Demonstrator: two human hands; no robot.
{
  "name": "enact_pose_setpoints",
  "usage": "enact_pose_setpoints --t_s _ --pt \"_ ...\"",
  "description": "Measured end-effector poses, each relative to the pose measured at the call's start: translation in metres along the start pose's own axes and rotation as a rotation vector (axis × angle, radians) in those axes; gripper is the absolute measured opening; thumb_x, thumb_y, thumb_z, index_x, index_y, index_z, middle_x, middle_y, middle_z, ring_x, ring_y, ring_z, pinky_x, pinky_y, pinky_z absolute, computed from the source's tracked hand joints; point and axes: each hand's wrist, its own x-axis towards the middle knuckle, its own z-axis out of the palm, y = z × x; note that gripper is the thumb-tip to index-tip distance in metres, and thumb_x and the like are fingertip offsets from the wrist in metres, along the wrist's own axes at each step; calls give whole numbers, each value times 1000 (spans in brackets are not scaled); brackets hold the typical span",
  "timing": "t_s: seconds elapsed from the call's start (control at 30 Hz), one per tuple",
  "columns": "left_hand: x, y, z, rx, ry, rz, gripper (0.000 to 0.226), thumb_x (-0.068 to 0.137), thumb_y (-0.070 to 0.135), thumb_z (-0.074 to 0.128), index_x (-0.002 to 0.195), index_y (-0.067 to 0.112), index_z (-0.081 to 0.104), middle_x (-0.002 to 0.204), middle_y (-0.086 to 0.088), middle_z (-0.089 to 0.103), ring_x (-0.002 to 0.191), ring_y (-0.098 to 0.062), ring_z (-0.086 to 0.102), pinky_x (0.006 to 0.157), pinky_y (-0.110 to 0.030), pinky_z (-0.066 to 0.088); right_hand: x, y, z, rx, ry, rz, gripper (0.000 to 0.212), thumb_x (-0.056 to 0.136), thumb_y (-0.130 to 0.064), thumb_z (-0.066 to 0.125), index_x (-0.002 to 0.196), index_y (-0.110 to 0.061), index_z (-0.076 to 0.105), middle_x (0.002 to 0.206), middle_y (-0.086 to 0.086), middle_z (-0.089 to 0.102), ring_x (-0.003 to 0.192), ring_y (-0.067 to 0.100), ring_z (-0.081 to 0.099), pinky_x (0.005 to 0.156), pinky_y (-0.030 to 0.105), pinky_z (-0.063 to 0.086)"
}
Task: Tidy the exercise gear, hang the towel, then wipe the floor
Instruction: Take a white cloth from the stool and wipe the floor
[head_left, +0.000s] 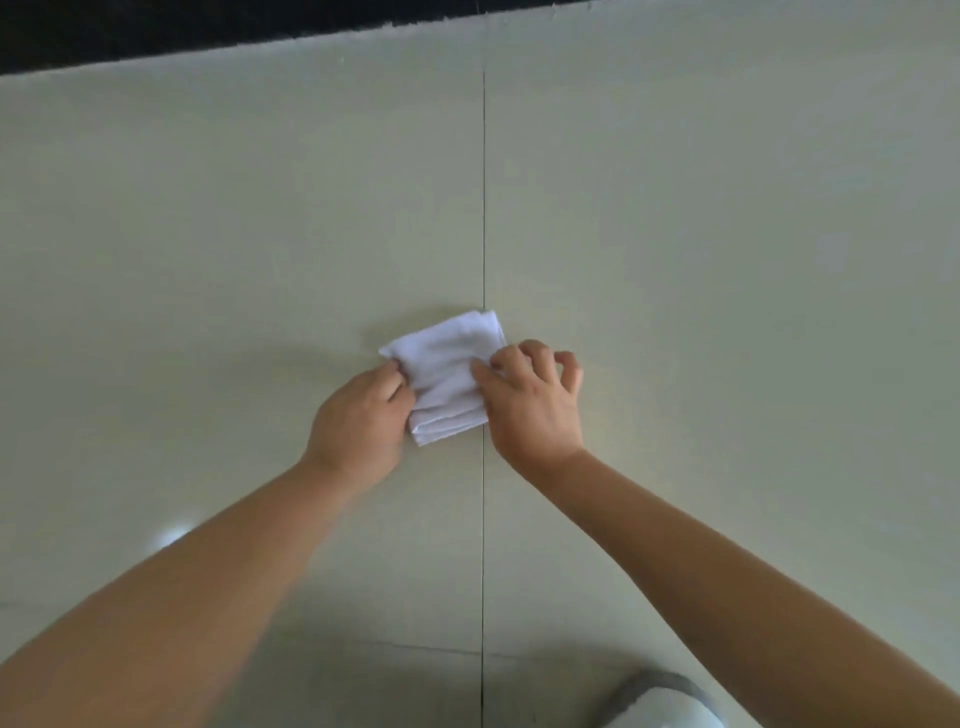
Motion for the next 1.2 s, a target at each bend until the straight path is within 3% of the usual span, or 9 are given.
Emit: enact_pose_setpoints --t_s 0.1,0.33,0.53,0.7,0.8,0.9,0.97,1.03,1.2 --pt "-18 44 -2 -27 -8 136 27 58 9 38 47 8 63 56 -9 62 53 -25 67 45 -21 50 -56 22 -18 -33 2 -46 29 55 -3 50 71 -18 69 71 -1 62 87 21 39 80 37 26" --pt "-10 154 0 -67 95 409 28 61 4 42 43 13 62 55 -8 61 57 -24 66 70 -29 54 -142 95 -67 -149 -120 83 32 44 3 76 68 -16 69 63 -1 60 82 21 40 78 35 26" --pt "43 226 -3 -167 184 464 31 62 8 40 43 14 63 53 -7 60 53 -23 63 70 -31 47 -148 169 -102 -230 22 262 22 71 -16 51 71 -15 73 65 2 65 84 21 41 75 33 24" --pt "93 202 -24 -124 221 443 42 55 15 27 35 11 64 47 -3 61 43 -22 62 51 -16 50 -83 157 -91 -217 41 514 16 79 -6 55 82 -5 71 88 14 65 99 31 50 79 33 19" --pt "97 161 -28 20 223 488 40 54 16 28 35 13 64 45 -1 59 42 -20 62 52 -17 52 -54 125 -80 -119 17 565 20 85 -9 49 91 -5 68 102 14 61 108 31 46 88 35 21" --pt "68 120 -22 127 207 539 33 57 12 36 40 14 64 50 -5 59 46 -22 62 55 -20 52 -46 83 -63 -55 -19 489 16 77 -1 53 79 -3 69 92 15 63 99 34 53 87 40 24" --pt "43 96 -12 180 200 571 30 60 10 39 45 15 64 54 -7 60 51 -23 63 58 -24 52 -56 55 -52 -65 -16 374 8 58 1 65 59 -7 65 71 10 63 76 32 60 78 44 40" --pt "23 81 -6 209 196 607 29 63 7 39 48 15 63 56 -8 59 55 -25 63 64 -31 45 -70 35 -48 -94 -86 281 22 41 -4 78 49 -15 61 59 1 59 60 26 60 69 36 47" --pt "-12 83 12 148 252 703 28 67 2 42 49 12 62 58 -11 61 58 -27 64 73 -35 39 -127 33 -51 -223 -226 65 30 35 -7 82 54 -18 61 57 -4 56 59 22 59 74 31 26"
